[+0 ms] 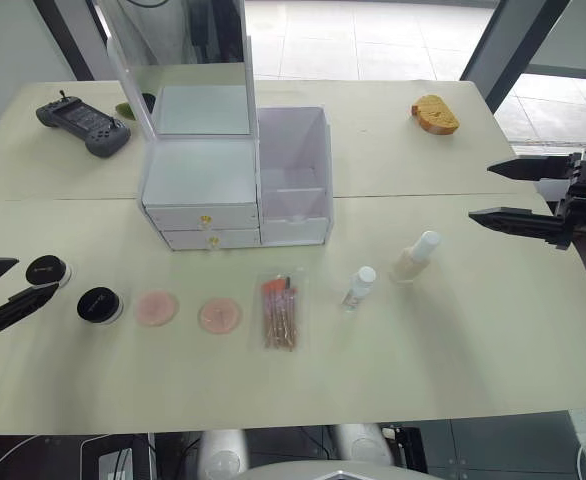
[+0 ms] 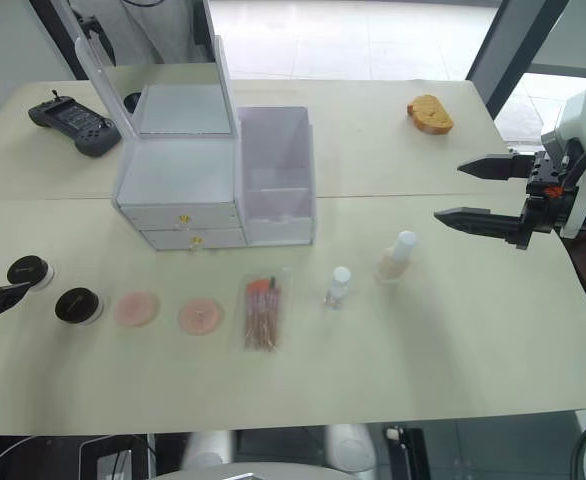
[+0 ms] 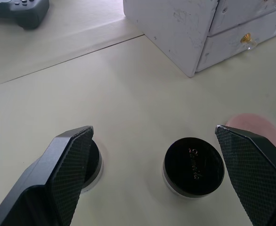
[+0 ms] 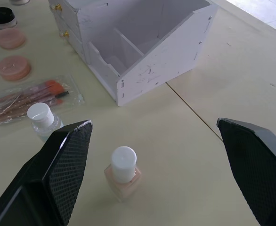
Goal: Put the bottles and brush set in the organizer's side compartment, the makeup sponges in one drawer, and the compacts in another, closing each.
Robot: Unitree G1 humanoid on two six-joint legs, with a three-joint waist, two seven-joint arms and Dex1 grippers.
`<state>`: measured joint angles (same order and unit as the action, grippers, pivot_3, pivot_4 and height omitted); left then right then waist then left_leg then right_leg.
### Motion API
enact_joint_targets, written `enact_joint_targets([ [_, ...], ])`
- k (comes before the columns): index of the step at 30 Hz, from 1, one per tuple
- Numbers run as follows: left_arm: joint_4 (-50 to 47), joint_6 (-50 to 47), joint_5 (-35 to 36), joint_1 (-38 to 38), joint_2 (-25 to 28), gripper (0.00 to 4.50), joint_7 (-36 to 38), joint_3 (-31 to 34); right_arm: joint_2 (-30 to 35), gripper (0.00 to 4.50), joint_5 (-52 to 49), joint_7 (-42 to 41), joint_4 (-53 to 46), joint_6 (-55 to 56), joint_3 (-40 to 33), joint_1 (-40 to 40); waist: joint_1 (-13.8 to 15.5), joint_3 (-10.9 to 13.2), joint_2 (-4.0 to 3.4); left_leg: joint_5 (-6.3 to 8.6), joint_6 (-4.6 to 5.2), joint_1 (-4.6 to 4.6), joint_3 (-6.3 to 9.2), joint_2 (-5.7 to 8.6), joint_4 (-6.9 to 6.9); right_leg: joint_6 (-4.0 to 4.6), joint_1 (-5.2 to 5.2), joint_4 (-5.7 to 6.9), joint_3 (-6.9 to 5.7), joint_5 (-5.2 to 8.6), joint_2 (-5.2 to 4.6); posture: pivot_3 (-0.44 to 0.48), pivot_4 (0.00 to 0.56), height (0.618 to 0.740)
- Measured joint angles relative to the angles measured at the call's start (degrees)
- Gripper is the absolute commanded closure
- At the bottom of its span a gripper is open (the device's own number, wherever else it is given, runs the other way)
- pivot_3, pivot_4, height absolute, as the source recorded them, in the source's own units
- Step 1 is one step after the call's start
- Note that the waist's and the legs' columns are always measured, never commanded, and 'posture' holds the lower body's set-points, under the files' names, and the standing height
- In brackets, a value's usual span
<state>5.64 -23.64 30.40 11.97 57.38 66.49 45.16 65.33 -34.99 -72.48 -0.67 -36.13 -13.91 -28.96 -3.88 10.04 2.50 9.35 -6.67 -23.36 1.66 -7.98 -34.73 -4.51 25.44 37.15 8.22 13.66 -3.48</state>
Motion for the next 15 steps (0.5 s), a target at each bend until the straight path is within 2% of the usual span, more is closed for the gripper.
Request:
enact_joint_targets([
  [10, 1.2, -0.7, 0.0, 0.1, 0.9, 0.03, 1.3, 0.2, -0.3, 0.00, 0.3, -0.1, 0.2, 0.0, 1.2, -1.6, 0.0, 0.0, 0.00, 0.00, 0.00, -0.01, 0.00, 0.00, 0.00, 0.00, 0.02, 0.00, 0.00, 0.00, 0.00, 0.000, 0.150, 0.705],
  [13, 2.0, -0.8, 0.1, -1.1, 1.3, 0.03, 1.5, 0.1, -0.4, 0.00, 0.3, 0.0, 0.1, 0.0, 1.3, -1.6, 0.0, 0.0, 0.00, 0.00, 0.00, -0.02, 0.00, 0.00, 0.00, 0.00, 0.02, 0.00, 0.00, 0.00, 0.00, 0.000, 0.150, 0.705],
  [15, 3.3, -2.3, 0.6, -4.5, 3.3, 0.03, 2.4, -1.1, -0.3, 0.00, 0.0, -0.2, 0.0, -0.3, 1.1, -1.2, 0.2, 0.0, 0.01, 0.00, 0.00, -0.04, 0.01, 0.00, -0.01, 0.00, 0.03, 0.02, -0.02, 0.00, 0.00, 0.000, 0.150, 0.705],
])
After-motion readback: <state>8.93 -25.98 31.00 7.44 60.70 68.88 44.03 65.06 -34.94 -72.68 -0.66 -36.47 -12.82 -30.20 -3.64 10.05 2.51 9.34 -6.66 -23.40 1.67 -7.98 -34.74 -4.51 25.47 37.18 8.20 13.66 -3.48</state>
